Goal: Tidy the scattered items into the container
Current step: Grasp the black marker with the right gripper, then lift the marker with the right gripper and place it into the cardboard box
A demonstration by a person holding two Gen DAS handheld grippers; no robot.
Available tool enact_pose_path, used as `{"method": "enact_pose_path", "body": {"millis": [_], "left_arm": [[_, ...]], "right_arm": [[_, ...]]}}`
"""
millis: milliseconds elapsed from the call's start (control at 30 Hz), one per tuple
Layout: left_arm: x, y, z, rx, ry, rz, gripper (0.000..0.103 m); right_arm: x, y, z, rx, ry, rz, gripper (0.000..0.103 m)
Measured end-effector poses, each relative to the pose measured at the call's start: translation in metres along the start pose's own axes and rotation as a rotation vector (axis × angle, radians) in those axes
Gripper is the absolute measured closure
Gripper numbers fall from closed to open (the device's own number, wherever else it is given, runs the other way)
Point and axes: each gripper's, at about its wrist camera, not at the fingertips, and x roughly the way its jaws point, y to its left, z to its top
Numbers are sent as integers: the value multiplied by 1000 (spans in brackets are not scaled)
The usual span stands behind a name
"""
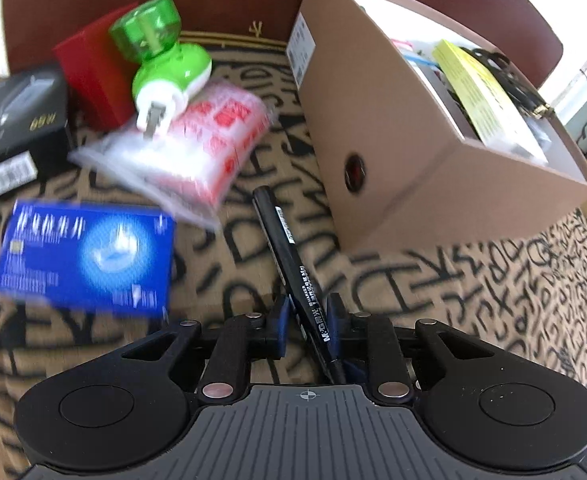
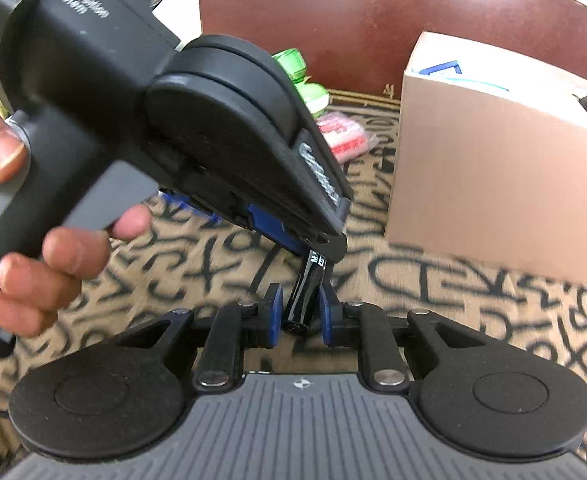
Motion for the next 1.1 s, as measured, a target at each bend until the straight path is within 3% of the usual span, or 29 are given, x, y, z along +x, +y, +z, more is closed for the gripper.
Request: {"method": "enact_pose_path", "body": {"millis": [100,133,300,367,400,433,533,600,700,733,933,1100], "left_arm": [[-3,-4,-5,-6,-8,11,74],[-2,-5,-4,-7,-13,17,64],[5,-7,3,5,-18,30,61],[6,-6,3,7,-20,29,63],[6,-7,3,16,-17,36,71],[6,-8,3,27,-17,56,85],[7,-7,2,25,-21,55,84],[7,-7,3,18,-23,51,65],[7,-11,4,35,-17,68,72],[6,-13,3,41,-17,79,85],[-12,-26,-16,30,-26,100,86],[-38,-47,-30,58,-91,112,87]], "right_arm": [[-8,0,-6,-8,7,6,81],[-8,1,-6,-8,7,1,81],[-2,0,2,18,6,-11,80],[1,0,3,28,8,-14,79],[2,0,3,27,7,-15,78],[3,-1,3,29,6,-17,78],[3,-2,2,40,2,-18,78],[3,-3,3,46,3,-19,78],[4,-4,4,50,2,-20,79],[3,-4,3,44,2,-21,79],[-20,-5,-4,54,2,-5,81],[-45,6,-3,44,-50,-7,81]]}}
